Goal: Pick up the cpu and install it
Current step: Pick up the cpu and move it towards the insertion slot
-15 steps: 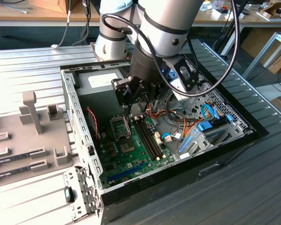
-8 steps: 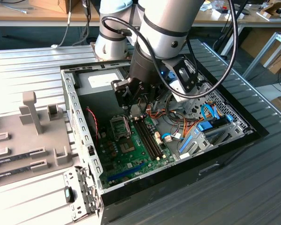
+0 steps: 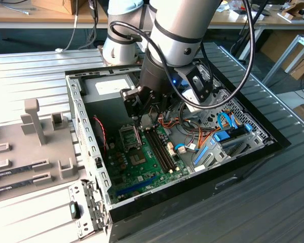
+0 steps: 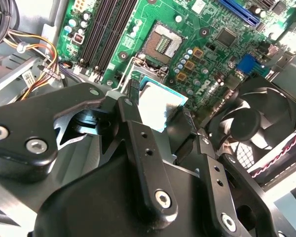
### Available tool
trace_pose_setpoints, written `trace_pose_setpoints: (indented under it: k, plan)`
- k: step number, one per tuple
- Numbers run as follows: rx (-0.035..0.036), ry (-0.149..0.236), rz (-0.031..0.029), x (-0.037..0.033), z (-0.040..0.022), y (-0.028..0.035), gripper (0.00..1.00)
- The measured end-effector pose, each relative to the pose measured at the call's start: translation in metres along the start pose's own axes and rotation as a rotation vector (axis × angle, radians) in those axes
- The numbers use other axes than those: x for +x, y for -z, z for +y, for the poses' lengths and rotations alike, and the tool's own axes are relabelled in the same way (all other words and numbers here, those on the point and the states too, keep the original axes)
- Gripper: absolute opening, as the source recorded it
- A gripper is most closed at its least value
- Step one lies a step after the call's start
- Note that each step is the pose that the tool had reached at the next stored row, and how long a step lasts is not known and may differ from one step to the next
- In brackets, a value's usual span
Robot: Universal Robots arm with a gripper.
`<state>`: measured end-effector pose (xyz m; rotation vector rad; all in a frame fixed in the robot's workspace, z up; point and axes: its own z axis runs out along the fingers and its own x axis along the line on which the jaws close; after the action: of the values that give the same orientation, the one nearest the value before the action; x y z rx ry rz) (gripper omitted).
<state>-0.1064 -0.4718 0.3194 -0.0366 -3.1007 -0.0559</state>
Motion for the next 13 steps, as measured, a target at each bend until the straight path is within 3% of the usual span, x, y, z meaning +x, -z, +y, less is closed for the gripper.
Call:
trace_pose_setpoints:
  k: [13]
  plan:
    - [0.0, 0.0, 0.0, -0.0004, -0.0003, -0.0095, 0.47]
